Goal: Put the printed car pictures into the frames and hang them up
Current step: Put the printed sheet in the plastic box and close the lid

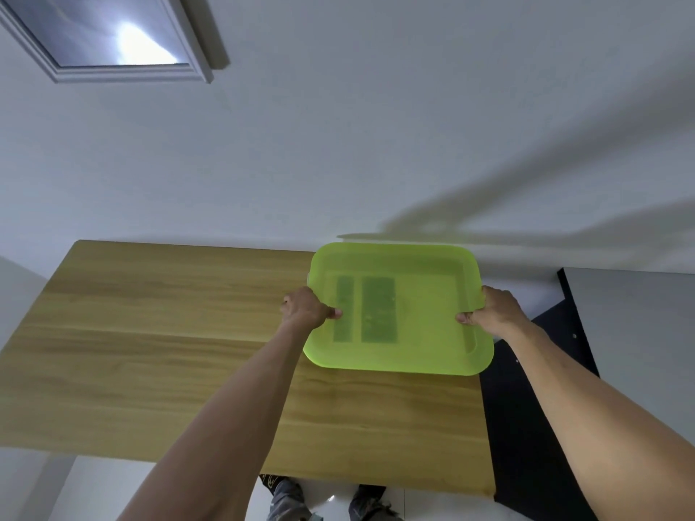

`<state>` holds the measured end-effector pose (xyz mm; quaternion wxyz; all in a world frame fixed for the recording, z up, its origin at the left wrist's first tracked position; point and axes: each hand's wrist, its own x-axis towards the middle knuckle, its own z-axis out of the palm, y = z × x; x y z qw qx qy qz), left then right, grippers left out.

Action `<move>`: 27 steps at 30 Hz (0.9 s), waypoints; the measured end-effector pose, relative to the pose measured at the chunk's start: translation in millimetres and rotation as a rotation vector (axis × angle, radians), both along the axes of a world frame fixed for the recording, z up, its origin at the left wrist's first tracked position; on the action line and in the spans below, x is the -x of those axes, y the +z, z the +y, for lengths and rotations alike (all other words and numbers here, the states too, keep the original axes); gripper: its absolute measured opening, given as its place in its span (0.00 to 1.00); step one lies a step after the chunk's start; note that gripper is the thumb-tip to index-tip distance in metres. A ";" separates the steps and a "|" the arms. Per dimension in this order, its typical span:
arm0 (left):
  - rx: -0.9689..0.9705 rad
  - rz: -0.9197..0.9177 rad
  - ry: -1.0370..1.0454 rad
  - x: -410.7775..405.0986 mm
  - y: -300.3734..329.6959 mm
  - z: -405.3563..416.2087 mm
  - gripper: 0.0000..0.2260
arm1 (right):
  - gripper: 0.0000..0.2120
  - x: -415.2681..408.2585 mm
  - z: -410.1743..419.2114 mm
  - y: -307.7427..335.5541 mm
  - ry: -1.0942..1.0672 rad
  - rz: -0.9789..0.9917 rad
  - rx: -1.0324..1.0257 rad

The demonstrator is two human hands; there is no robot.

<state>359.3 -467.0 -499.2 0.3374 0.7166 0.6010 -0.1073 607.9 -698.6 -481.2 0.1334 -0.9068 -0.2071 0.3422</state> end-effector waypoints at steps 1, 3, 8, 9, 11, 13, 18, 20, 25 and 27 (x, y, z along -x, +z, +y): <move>-0.005 0.028 -0.023 -1.9 0.6 0.2 0.34 | 0.34 -1.1 -0.1 -3.0 0.013 -0.012 0.036; -0.003 0.080 -0.056 -5.7 3.6 0.3 0.33 | 0.39 -0.7 1.0 -4.0 0.039 -0.030 0.119; -0.046 0.179 -0.201 -13.6 15.7 -4.2 0.33 | 0.46 12.4 17.8 10.8 0.218 -0.129 0.200; -0.087 0.176 -0.274 -16.4 16.7 -6.9 0.35 | 0.47 20.8 22.5 12.2 0.309 -0.133 0.179; -0.120 0.108 -0.473 -22.1 16.6 -15.7 0.42 | 0.45 40.2 28.8 3.7 0.438 -0.103 0.133; -0.139 0.060 -0.668 -24.1 6.6 -25.6 0.42 | 0.38 54.0 30.1 -12.3 0.448 -0.155 0.081; -0.361 0.038 -0.713 -14.7 -27.9 -40.1 0.38 | 0.38 62.0 21.3 -40.3 0.429 -0.390 0.060; -0.453 0.026 -0.699 -13.2 -34.9 -43.4 0.38 | 0.38 65.3 22.2 -47.6 0.410 -0.465 0.052; -0.502 0.038 -0.680 -18.8 -39.5 -40.8 0.38 | 0.38 59.5 28.1 -54.0 0.392 -0.507 0.037; -0.515 0.039 -0.674 -21.1 -40.2 -38.7 0.38 | 0.38 57.0 30.3 -55.1 0.392 -0.517 0.030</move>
